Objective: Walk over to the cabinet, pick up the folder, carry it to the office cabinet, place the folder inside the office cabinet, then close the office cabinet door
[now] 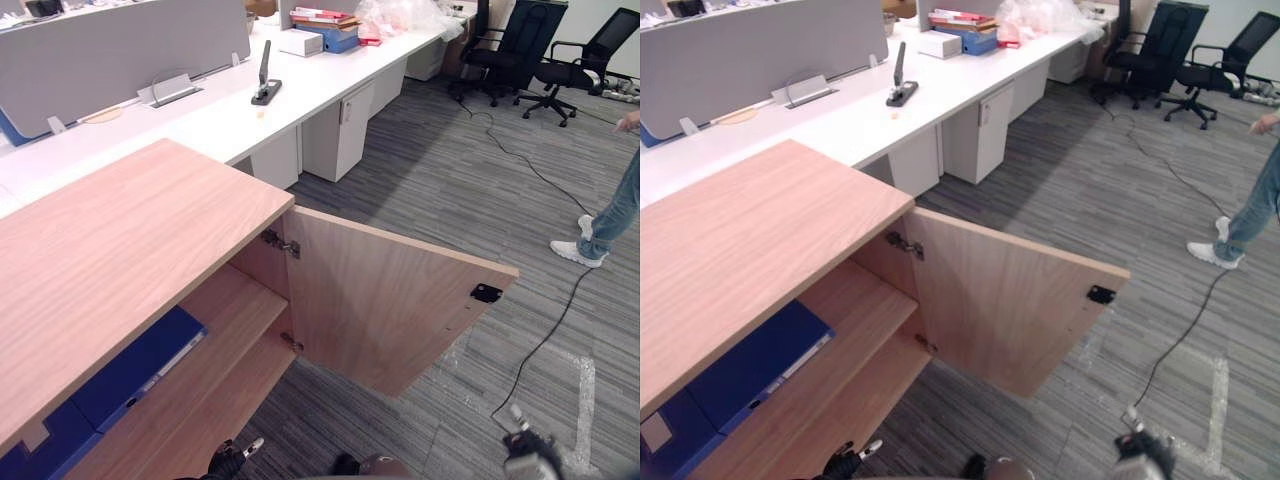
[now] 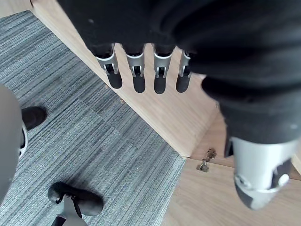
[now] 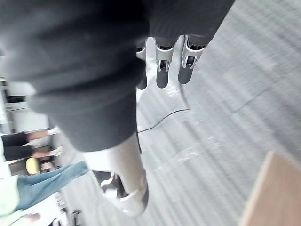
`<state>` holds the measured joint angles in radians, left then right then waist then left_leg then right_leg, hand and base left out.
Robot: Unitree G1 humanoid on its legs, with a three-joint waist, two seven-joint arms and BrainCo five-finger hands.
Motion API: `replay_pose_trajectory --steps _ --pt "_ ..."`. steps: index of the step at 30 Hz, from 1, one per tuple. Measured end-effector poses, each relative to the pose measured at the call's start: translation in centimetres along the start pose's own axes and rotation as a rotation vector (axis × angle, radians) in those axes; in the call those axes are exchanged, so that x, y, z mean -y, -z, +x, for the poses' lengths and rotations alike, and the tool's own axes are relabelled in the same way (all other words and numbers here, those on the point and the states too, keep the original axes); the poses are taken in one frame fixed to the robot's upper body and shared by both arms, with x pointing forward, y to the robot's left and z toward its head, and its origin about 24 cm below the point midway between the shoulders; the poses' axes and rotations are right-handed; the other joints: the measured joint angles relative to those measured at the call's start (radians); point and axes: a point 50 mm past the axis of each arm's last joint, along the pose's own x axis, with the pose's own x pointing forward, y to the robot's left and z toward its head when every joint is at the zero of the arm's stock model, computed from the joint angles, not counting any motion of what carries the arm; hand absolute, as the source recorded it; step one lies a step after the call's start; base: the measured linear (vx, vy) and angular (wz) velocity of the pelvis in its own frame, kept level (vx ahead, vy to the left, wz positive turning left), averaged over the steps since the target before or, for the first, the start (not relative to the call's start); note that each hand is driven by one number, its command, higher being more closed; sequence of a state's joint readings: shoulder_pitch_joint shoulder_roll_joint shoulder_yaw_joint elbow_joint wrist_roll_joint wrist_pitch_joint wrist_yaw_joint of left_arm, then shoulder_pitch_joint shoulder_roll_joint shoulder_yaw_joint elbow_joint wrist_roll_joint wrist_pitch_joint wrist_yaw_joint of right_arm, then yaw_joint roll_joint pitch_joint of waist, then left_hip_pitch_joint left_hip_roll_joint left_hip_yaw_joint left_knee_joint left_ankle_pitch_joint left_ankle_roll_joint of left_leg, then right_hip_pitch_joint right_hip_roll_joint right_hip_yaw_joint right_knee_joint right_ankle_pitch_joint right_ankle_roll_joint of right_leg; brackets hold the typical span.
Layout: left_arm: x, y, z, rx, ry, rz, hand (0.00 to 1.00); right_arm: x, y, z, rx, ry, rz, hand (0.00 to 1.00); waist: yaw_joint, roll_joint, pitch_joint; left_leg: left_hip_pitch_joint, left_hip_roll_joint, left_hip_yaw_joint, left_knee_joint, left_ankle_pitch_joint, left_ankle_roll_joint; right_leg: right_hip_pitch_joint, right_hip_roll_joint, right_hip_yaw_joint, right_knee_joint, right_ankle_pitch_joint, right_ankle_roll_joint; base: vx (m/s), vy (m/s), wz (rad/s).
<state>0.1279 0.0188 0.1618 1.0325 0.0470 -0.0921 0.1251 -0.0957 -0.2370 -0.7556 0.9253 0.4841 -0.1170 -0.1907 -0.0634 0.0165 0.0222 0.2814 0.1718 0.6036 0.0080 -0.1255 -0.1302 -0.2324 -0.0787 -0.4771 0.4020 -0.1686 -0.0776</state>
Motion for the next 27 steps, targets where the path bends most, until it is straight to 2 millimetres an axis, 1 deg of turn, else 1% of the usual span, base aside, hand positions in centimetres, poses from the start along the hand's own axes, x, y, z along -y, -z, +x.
replay_pose_trajectory --steps 1,3,4,6,7,9,11,12,14,15,16,18,20,22,24,26,27 --pt "-0.1 0.1 0.0 0.001 0.003 0.010 0.00 -1.2 -1.7 0.3 0.064 -0.031 -0.025 0.00 0.000 0.000 0.000 -0.003 -0.006 0.003 -0.002 0.003 -0.003 -0.006 -0.003 0.006 0.001 0.004 -0.001 0.04 0.062 -0.09" --pt "-0.1 0.1 0.0 0.003 0.008 0.023 0.00 -3.2 -4.0 0.5 0.151 -0.083 -0.076 0.00 -0.001 0.005 -0.003 -0.021 -0.015 0.004 -0.003 0.004 -0.006 -0.028 -0.011 0.013 0.004 0.011 -0.004 0.04 0.061 -0.07" --pt "-0.1 0.1 0.0 0.004 0.008 0.023 0.00 -3.7 -4.6 0.6 0.170 -0.095 -0.087 0.00 -0.001 0.007 -0.001 -0.024 -0.017 0.003 -0.004 0.005 -0.006 -0.032 -0.013 0.013 0.004 0.014 -0.005 0.05 0.077 -0.01" --pt "0.0 0.0 0.0 0.007 0.011 0.025 0.00 -5.8 -6.3 0.6 0.228 -0.155 -0.149 0.00 -0.001 0.017 0.000 -0.026 -0.024 -0.002 -0.004 0.011 -0.010 -0.031 -0.020 0.013 0.004 0.017 -0.004 0.05 0.063 0.03" --pt "0.0 0.0 -0.1 0.008 0.013 0.026 0.00 -6.4 -6.7 0.5 0.241 -0.175 -0.161 0.00 0.000 0.020 0.000 -0.026 -0.026 -0.004 -0.004 0.013 -0.011 -0.030 -0.023 0.013 0.003 0.018 -0.003 0.04 0.051 0.05" --pt "0.2 -0.1 -0.1 0.018 0.027 0.038 0.00 -8.8 -8.0 0.2 0.295 -0.265 -0.252 0.00 0.000 0.031 0.003 -0.031 -0.029 -0.014 -0.005 0.014 -0.011 -0.030 -0.027 0.012 -0.002 0.022 0.002 0.03 0.048 0.07" --pt "0.2 0.0 -0.1 0.021 0.035 0.042 0.00 -11.1 -8.8 -0.5 0.342 -0.359 -0.342 0.00 0.003 0.034 0.003 -0.039 -0.030 -0.020 -0.006 0.018 -0.014 -0.028 -0.027 0.007 -0.012 0.032 0.005 0.00 0.046 0.07" --pt "0.2 0.0 -0.1 0.023 0.037 0.043 0.00 -11.6 -9.5 -0.6 0.368 -0.373 -0.364 0.00 0.005 0.035 0.004 -0.041 -0.031 -0.024 -0.007 0.019 -0.015 -0.027 -0.027 0.005 -0.018 0.037 0.005 -0.01 0.040 0.05" --pt "0.2 -0.1 -0.1 0.027 0.049 0.060 0.00 -12.8 -11.0 -1.1 0.447 -0.454 -0.506 0.00 -0.001 0.036 0.005 -0.054 -0.032 -0.037 -0.008 0.026 -0.014 -0.026 -0.027 -0.002 -0.041 0.054 0.008 -0.03 0.039 0.07" --pt "0.2 -0.1 -0.1 0.028 0.053 0.062 0.00 -13.5 -11.3 -1.5 0.473 -0.504 -0.554 0.00 -0.002 0.036 0.006 -0.056 -0.032 -0.045 -0.010 0.031 -0.013 -0.023 -0.026 -0.004 -0.053 0.062 0.006 -0.05 0.037 0.07" --pt "0.2 -0.1 -0.1 0.029 0.058 0.068 0.00 -14.6 -11.3 -2.2 0.500 -0.565 -0.602 0.00 -0.003 0.036 0.006 -0.056 -0.030 -0.051 -0.012 0.037 -0.012 -0.014 -0.023 -0.006 -0.071 0.073 0.006 -0.04 0.019 0.05" --pt "0.2 -0.2 -0.1 0.036 0.063 0.078 0.00 -15.5 -10.8 -2.7 0.504 -0.620 -0.657 0.00 -0.002 0.035 0.007 -0.056 -0.029 -0.054 -0.013 0.041 -0.013 -0.005 -0.017 -0.011 -0.090 0.084 0.006 -0.06 0.020 0.05" --pt "0.2 -0.2 -0.2 0.044 0.064 0.076 0.00 -15.8 -10.5 -2.9 0.509 -0.648 -0.704 0.00 -0.002 0.036 0.011 -0.056 -0.026 -0.055 -0.021 0.042 -0.012 0.002 -0.001 -0.012 -0.121 0.107 0.000 -0.07 0.025 -0.05" --pt "0.0 -0.2 -0.2 0.047 0.063 0.075 0.00 -16.8 -10.2 -3.5 0.530 -0.717 -0.820 0.00 -0.004 0.035 0.015 -0.061 -0.023 -0.054 -0.024 0.042 -0.012 0.004 0.011 -0.012 -0.154 0.123 -0.005 -0.09 0.011 -0.09" --pt "0.0 -0.3 -0.2 0.048 0.062 0.064 0.00 -17.4 -10.1 -3.9 0.540 -0.761 -0.876 0.00 -0.005 0.034 0.022 -0.066 -0.020 -0.054 -0.024 0.041 -0.011 0.003 0.018 -0.012 -0.168 0.126 0.001 -0.11 -0.018 -0.02" --pt "-0.1 -0.3 -0.1 0.047 0.057 0.049 0.00 -18.1 -10.0 -4.5 0.553 -0.823 -0.939 0.00 -0.004 0.035 0.032 -0.074 -0.010 -0.059 -0.021 0.031 -0.003 0.000 0.033 -0.012 -0.185 0.129 0.004 -0.09 -0.052 -0.09" --pt "-0.4 -0.4 -0.1 0.049 0.047 0.029 0.00 -18.9 -9.4 -5.1 0.559 -0.880 -0.999 0.00 -0.003 0.029 0.043 -0.080 -0.003 -0.069 -0.003 0.013 0.000 -0.003 0.042 -0.009 -0.187 0.127 0.001 -0.07 -0.059 -0.19"
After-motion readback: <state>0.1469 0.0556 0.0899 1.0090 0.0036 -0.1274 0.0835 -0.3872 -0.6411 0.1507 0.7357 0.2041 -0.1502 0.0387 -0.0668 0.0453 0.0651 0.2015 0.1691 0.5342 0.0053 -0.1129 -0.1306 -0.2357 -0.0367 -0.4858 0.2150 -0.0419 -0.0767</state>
